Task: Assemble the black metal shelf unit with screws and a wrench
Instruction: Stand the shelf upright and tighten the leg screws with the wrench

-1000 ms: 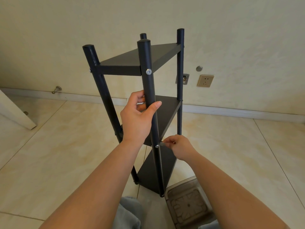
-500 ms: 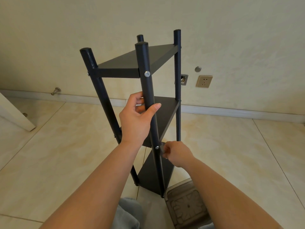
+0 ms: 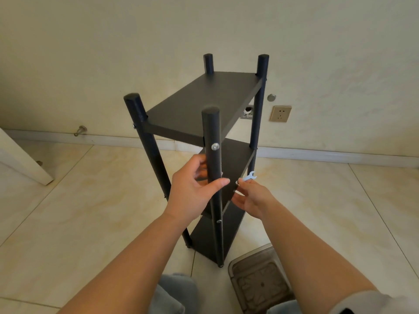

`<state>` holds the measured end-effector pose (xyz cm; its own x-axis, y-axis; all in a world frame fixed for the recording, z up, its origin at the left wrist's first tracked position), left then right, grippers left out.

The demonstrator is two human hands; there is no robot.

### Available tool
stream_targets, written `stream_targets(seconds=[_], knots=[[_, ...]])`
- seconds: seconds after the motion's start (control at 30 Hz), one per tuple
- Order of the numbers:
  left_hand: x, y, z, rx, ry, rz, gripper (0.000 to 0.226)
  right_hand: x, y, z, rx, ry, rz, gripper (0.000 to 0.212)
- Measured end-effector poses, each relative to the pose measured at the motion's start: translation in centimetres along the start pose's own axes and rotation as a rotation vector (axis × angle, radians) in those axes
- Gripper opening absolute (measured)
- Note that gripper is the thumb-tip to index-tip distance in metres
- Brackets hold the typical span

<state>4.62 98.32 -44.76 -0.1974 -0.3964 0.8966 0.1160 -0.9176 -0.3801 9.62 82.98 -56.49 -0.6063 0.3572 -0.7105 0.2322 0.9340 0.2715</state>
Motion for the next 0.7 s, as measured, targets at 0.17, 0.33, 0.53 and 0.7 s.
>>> stream_targets(seconds=[0.17,0.33,0.53,0.7], knots=[[-0.7,-0.5,-0.5,-0.045,-0.004,0.073,0.036,0.9,0.4,0.2,-0.026,0.067,-0.005,0.007],[-0.9,-2.6,-0.5,-0.007,0.016,0.213,0.029,1.9,1.9,-0.1,-0.085,0.084,-0.076,0.008],[-2.6,-6.1,-0.2,0.118,-0.049,0.372,0.031,3.0,3.7,-0.3,-0.170,0.062,-0.122,0.010],[-4.6,-8.9,0.4,0.252,-0.111,0.451,0.045,3.6,4.7,-0.7,-0.279,-0.015,-0.391,0.010]])
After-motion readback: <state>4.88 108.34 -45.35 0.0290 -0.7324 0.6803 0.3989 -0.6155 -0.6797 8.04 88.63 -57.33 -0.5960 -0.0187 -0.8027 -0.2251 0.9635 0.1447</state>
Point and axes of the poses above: each hand's wrist, its own z-axis towards the middle knuckle, its own y-axis out of the palm, x = y × z, the point moved 6 cm from there along z, towards the middle knuckle, and after that the axes turned 3 degrees about y, right-handed, at the moved point
